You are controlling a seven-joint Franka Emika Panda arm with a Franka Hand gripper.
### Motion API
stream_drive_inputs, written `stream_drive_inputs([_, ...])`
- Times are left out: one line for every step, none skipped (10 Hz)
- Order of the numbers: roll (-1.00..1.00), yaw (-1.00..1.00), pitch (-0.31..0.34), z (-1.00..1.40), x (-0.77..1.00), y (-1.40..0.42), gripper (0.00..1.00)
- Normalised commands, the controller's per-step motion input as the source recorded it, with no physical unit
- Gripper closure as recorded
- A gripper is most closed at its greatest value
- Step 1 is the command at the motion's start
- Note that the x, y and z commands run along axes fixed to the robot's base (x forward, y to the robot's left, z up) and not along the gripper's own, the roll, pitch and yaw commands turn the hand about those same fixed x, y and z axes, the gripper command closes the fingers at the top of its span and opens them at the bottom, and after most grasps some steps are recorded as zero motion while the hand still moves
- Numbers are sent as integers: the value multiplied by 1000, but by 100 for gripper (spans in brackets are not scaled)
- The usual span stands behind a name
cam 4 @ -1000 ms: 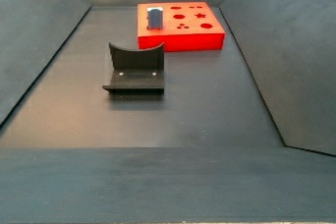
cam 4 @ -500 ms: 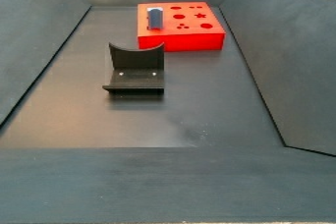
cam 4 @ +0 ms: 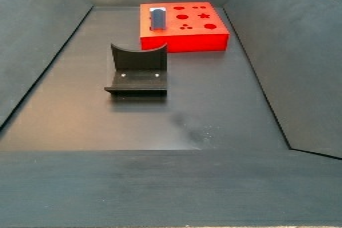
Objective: Pick up the oval object. Move up. Move to above the board. Insert the oval object.
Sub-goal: Move to above the board, then insert the oval object.
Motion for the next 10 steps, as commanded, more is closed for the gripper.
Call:
stream_drive_inputs([7,10,132,71,172,-720,100])
stream_drive_inputs([19,10,129,50,123,-383,100])
stream_drive_inputs([21,10,108,35,94,-227,100])
stream_drive_inputs([0,0,0,0,-26,0,100])
stream_drive_inputs([4,0,0,0,0,-49,100])
stream_drive_inputs([0,-409,0,-163,214,-209,100])
stream_drive_inputs([0,-960,-71,-326,0,-191,100])
stream_drive_inputs([0,-989,-90,-363,0,-140,100])
stream_drive_inputs([-3,-1000,-107,-400,0,-91,100])
stream_drive_inputs([-6,-1000,-103,-454,0,-11,100])
